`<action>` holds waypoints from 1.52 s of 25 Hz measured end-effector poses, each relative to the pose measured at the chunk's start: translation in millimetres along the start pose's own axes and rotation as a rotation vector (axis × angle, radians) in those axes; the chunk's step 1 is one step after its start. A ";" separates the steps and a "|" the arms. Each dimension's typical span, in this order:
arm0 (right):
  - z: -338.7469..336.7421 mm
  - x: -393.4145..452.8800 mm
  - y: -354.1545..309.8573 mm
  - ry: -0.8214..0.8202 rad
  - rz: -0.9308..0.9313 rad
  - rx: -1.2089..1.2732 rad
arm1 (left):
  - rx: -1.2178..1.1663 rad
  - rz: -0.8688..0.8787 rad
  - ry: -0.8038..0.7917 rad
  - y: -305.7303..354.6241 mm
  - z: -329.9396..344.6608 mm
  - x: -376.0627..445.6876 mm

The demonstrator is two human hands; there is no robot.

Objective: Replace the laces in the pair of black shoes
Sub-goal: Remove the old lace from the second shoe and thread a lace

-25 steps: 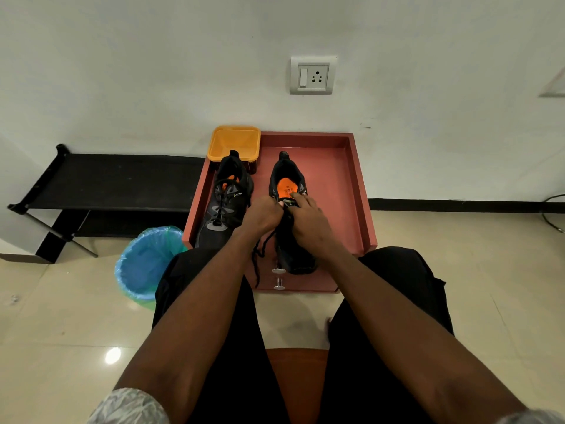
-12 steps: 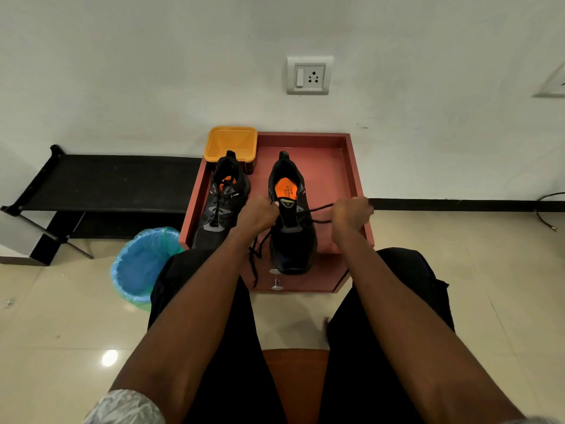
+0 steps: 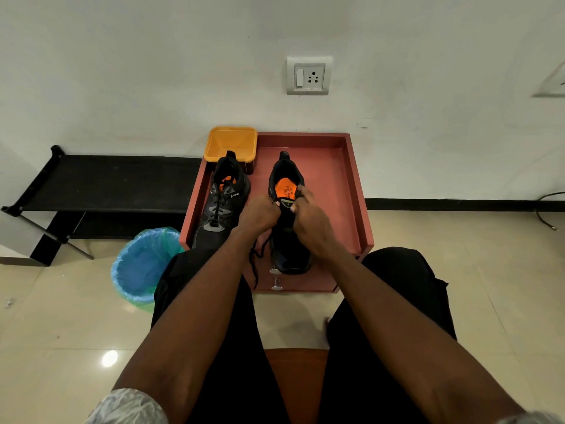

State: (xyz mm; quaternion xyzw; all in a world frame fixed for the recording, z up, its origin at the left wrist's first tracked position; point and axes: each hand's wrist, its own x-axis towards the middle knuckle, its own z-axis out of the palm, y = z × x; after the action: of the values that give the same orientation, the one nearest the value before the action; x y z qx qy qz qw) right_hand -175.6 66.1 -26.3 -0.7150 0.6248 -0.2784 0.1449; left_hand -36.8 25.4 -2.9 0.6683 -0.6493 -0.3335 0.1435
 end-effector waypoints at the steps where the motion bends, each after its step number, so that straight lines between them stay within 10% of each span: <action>1: -5.7 0.7 -3.5 0.089 0.093 0.057 | 0.014 -0.002 -0.011 -0.3 -0.9 -0.4; 7: -45.0 17.8 21.6 0.533 0.884 0.346 | -0.004 0.010 -0.021 -2.4 -1.8 -1.3; 14: 1.4 0.7 -1.4 -0.062 -0.035 -0.204 | -0.046 0.022 0.006 1.4 1.0 -2.7; 19: 6.3 1.4 2.5 -0.038 -0.027 -0.023 | 0.007 0.005 -0.003 2.5 -0.3 -3.0; 24: -19.9 11.5 9.2 0.432 0.628 0.339 | 0.002 -0.007 -0.014 2.1 1.3 -2.4; 27: -31.2 16.3 21.2 0.391 0.796 0.149 | -0.009 0.003 -0.008 2.3 1.6 -3.9; 32: -7.2 7.9 4.4 0.078 0.091 -0.094 | -0.034 0.045 0.000 5.4 1.9 -5.6; 38: 16.7 5.7 7.2 -0.073 0.000 -0.036 | 0.020 0.044 0.011 10.2 2.3 -6.8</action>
State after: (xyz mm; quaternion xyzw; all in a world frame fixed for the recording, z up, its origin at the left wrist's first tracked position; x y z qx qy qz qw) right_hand -171.4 56.9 -42.5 -0.7273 0.6239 -0.2408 0.1545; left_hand -45.7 31.3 3.6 0.6569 -0.6666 -0.3200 0.1477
